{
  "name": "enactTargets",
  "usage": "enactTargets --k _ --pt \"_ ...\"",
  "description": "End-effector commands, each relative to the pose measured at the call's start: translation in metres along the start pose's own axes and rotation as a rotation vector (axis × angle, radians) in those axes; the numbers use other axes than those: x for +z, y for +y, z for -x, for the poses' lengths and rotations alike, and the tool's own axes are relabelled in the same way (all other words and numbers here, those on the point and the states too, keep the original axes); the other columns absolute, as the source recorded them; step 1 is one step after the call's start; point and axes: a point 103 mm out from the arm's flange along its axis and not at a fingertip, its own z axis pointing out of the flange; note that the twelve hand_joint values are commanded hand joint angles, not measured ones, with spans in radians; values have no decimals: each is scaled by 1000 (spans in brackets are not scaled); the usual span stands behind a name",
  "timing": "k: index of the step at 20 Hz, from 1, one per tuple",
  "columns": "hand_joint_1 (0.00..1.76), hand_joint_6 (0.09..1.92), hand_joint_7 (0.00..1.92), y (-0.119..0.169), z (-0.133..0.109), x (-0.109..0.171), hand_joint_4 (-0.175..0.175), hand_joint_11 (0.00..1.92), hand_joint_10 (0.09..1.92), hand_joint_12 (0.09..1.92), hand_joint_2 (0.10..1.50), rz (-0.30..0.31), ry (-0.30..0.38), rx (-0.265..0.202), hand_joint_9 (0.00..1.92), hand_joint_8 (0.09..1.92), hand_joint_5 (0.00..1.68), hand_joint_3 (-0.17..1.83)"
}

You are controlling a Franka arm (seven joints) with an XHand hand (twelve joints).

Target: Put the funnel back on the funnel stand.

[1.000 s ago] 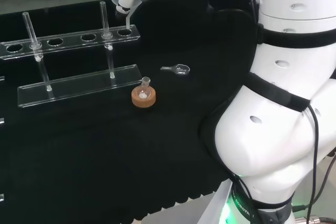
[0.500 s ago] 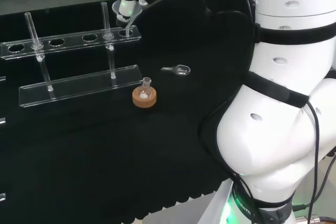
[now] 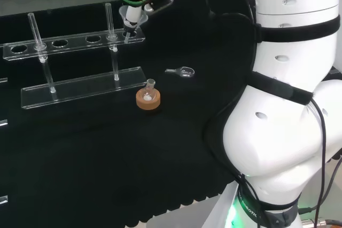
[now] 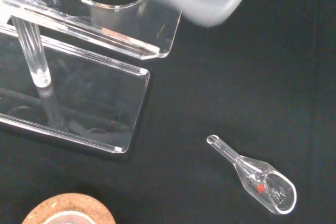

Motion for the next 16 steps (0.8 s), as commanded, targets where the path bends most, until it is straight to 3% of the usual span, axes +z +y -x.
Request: enactTargets --k 1,6,8,16 --pt "718 177 137 -4 4 6 -28 383 566 1322 679 -24 52 -8 475 629 248 484" --pt "642 87 3 -26 8 -1 -18 236 682 1403 660 39 80 0 231 439 73 410" --pt "629 87 0 -51 8 -12 -17 216 693 1413 658 94 79 20 206 404 60 396" --pt "617 87 3 -142 7 -33 -22 194 710 1428 663 170 79 97 193 414 81 377"
